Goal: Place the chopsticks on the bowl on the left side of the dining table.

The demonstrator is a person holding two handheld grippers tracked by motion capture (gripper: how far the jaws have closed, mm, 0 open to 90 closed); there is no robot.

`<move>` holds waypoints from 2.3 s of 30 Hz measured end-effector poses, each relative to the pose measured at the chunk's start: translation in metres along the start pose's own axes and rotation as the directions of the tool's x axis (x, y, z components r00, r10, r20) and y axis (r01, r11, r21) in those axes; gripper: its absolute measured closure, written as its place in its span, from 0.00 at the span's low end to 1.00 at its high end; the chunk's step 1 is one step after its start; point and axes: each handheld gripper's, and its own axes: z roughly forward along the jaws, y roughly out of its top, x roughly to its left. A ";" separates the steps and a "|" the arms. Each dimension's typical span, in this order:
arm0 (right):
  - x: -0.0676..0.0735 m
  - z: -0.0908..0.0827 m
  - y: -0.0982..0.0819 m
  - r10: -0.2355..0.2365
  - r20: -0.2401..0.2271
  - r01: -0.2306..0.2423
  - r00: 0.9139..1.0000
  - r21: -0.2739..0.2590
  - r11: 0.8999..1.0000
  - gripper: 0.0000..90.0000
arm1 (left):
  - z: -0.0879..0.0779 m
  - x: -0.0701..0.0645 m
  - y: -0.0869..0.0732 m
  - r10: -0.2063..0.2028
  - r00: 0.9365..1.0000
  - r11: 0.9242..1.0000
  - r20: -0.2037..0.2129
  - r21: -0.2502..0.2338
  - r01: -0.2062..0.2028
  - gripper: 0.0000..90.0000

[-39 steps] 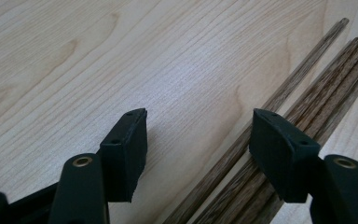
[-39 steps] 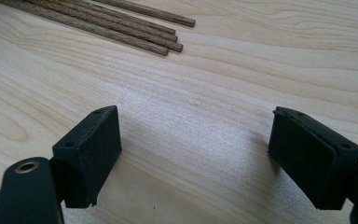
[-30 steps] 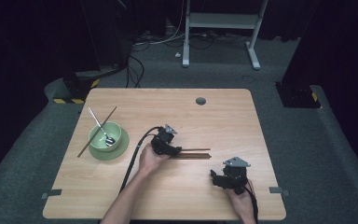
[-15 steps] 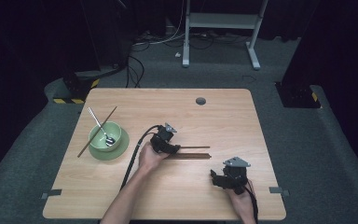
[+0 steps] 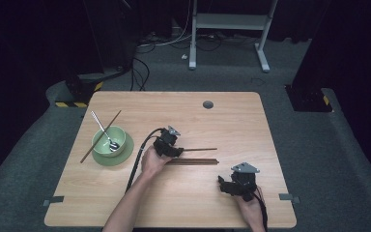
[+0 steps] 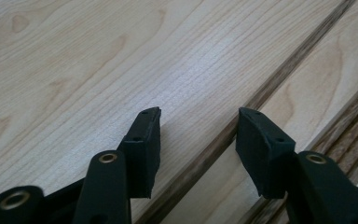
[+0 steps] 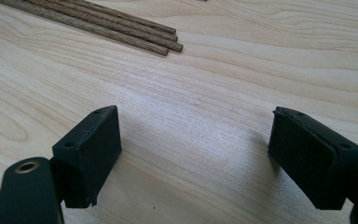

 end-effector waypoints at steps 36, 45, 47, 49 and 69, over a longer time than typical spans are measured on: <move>0.000 0.000 0.000 -0.001 0.000 0.001 1.000 0.000 1.000 0.18 | 0.000 0.022 0.002 -0.031 0.999 1.000 -0.022 0.004 0.031 0.81; 0.000 0.000 0.000 -0.001 0.000 0.001 1.000 0.000 1.000 0.18 | -0.002 0.031 -0.001 -0.050 0.998 0.999 -0.045 0.005 0.051 0.86; 0.000 0.000 0.000 -0.001 0.000 0.001 1.000 0.000 1.000 0.18 | -0.003 0.034 -0.002 -0.059 0.997 0.998 -0.054 0.009 0.060 0.87; 0.000 0.000 0.000 -0.001 0.000 0.001 1.000 0.000 1.000 0.18 | -0.004 0.037 -0.003 -0.063 0.996 0.998 -0.068 0.008 0.064 0.88; 0.000 0.000 0.000 -0.001 0.000 0.001 1.000 0.000 1.000 0.18 | -0.011 0.046 -0.012 -0.041 0.992 0.999 -0.123 0.017 0.044 0.93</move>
